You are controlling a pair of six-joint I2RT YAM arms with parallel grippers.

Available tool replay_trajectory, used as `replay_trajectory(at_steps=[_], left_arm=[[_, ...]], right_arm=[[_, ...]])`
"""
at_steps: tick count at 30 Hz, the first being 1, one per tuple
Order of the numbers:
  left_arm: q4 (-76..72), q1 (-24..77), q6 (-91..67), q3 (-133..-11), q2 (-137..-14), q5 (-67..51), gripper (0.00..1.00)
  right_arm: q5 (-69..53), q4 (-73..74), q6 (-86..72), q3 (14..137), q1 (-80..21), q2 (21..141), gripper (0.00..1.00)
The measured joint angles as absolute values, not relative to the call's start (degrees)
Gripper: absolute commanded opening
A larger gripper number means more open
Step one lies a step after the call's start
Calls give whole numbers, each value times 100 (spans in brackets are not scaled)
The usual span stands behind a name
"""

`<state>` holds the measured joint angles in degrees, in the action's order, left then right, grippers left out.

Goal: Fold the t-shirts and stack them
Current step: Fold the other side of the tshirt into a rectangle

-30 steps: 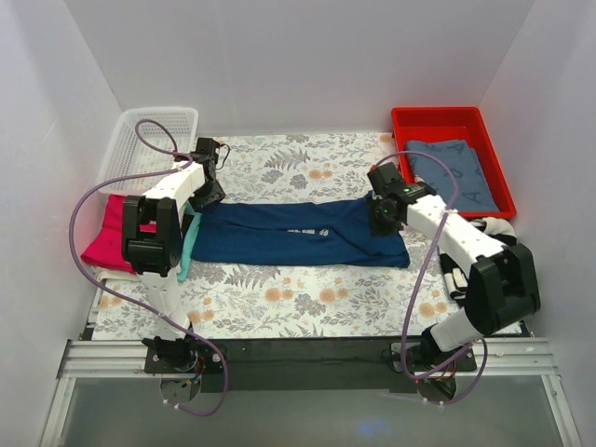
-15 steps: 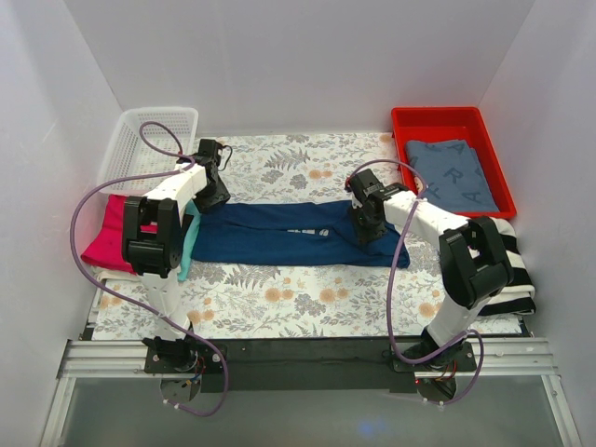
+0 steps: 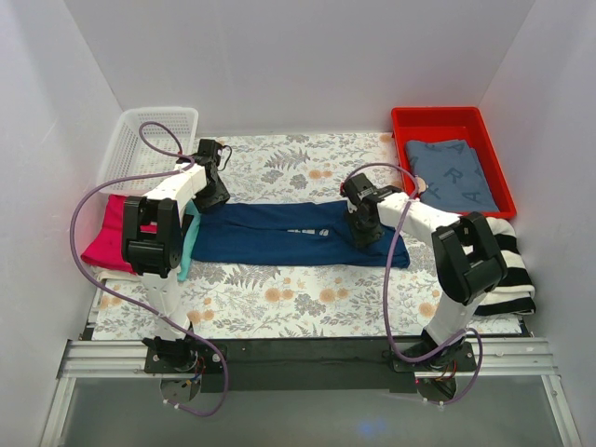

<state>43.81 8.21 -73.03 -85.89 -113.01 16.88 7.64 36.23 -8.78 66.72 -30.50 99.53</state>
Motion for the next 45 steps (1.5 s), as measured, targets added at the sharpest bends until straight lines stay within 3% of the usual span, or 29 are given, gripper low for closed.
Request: replay_trajectory(at_steps=[5, 8, 12, 13, 35, 41, 45], left_arm=[[4377, 821, -7303, -8589, -11301, 1669, 48], [4375, 823, -7303, -8589, -11301, 1656, 48], [4375, 823, -7301, -8586, -11301, 1649, 48], [4375, 821, -7299, -8586, -11301, 1649, 48], [4370, 823, -7242, -8479, -11301, 1651, 48], [4368, 821, -7238, -8473, -11301, 1636, 48], [4366, 821, -7240, -8471, -11301, 1603, 48]], right_arm=[[1066, 3621, -895, 6670, -3050, 10250, 36], [1210, 3653, -926, 6742, -3057, 10363, 30], [1365, 3723, -965, 6923, -3061, 10475, 1], [1400, 3736, -982, 6960, -3061, 10484, 1], [1328, 4233, -1035, 7717, -3033, 9957, 1], [1997, 4362, -1199, 8184, -2853, 10630, 30], [2357, 4346, -1269, 8746, -2681, 11321, 34]])
